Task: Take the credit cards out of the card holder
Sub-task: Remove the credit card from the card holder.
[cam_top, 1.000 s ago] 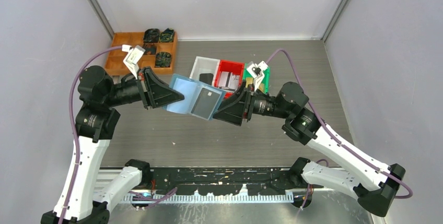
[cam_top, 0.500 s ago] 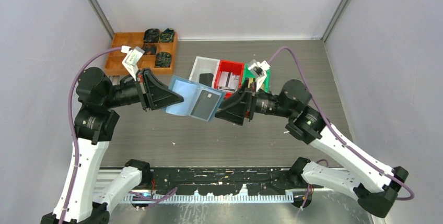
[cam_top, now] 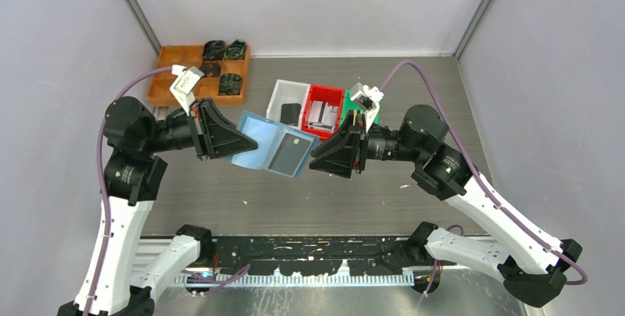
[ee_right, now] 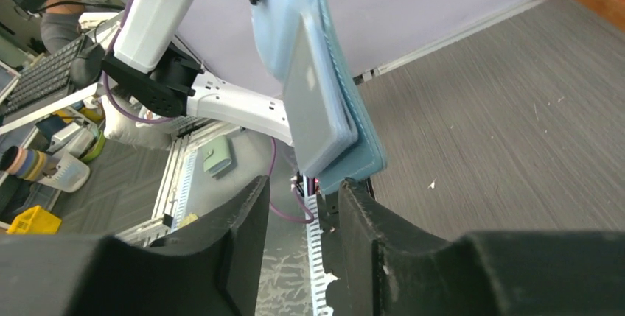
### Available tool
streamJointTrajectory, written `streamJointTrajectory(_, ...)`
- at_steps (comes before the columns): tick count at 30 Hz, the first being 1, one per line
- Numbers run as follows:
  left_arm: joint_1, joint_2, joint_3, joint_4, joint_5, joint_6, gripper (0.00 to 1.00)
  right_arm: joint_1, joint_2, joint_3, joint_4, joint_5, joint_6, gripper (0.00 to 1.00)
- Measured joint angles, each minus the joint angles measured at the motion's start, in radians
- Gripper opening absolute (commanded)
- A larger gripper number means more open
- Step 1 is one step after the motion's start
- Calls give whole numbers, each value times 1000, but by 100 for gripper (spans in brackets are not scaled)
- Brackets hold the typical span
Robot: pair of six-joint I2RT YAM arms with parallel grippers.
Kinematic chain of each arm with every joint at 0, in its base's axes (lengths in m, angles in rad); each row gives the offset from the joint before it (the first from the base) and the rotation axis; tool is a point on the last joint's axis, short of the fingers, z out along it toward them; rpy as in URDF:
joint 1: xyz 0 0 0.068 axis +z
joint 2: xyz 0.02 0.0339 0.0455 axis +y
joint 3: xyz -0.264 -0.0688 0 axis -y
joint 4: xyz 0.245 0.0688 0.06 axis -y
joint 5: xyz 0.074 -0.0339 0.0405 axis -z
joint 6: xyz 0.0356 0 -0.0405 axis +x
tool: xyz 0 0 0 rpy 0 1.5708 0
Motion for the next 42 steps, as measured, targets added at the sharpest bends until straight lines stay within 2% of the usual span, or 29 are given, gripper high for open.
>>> streamJointTrajectory(5, 0, -6, 12, 11, 13, -23, 0, -3, 3, 9, -50, 14, -31, 41)
streamJointTrajectory(9, 0, -10, 18, 15, 25, -30, 0, -6, 3, 36, -88, 53, -56, 57)
streamJointTrajectory(12, 0, -10, 21, 20, 28, -39, 0, -6, 3, 58, -110, 79, -72, 62)
streamJointTrajectory(16, 0, -11, 23, 23, 35, -42, 0, -6, 6, 74, -115, 68, -78, 63)
streamJointTrajectory(24, 0, -11, 27, 26, 35, -42, 0, -6, 43, 90, -114, 21, -79, 53)
streamJointTrajectory(31, 0, -10, 30, 26, 41, -42, 0, -6, 60, 97, -114, 16, -79, 50)
streamJointTrajectory(38, 0, -8, 42, 29, 43, -42, 0, -6, 63, 101, -110, 8, -75, 60)
streamJointTrajectory(42, 0, -4, 42, 29, 43, -42, 0, -6, 62, 101, -111, -15, -83, 60)
